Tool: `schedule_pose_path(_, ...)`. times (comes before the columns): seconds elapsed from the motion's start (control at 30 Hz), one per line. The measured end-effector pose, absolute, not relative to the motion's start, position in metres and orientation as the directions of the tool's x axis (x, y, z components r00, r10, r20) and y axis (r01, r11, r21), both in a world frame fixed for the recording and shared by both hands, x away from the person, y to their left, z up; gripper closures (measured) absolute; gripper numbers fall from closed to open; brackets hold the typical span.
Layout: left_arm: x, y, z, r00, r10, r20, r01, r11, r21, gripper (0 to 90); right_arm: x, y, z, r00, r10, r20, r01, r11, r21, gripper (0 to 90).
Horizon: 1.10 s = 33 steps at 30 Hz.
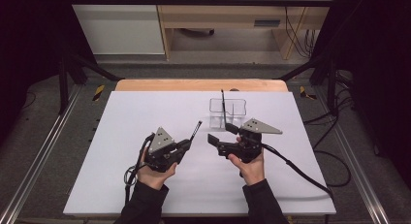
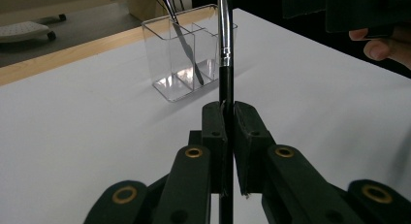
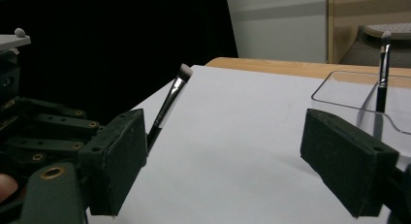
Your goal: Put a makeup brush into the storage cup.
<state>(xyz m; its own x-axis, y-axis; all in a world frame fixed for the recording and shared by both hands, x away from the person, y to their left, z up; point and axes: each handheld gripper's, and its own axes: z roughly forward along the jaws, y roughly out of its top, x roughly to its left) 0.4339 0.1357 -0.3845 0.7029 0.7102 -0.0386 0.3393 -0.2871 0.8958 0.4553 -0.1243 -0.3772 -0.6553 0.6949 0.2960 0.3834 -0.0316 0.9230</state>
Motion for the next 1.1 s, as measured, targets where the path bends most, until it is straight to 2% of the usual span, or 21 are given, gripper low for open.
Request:
schedule_pose_path(0.73, 0.436, 0.116, -0.388, 0.714, 0.698, -0.052, 0.329, -0.270, 0.905, 83.6, 0.461, -0.115, -0.387, -0.654, 0.664, 0.363, 0.417, -0.084, 0.905, 25.4)
schedule_pose_path(1.1, 0.435, 0.107, -0.389, 0.716, 0.696, -0.055, 0.329, -0.267, 0.906, 83.6, 0.464, -0.112, -0.390, -0.638, 0.654, 0.407, 0.454, -0.107, 0.885, 34.3)
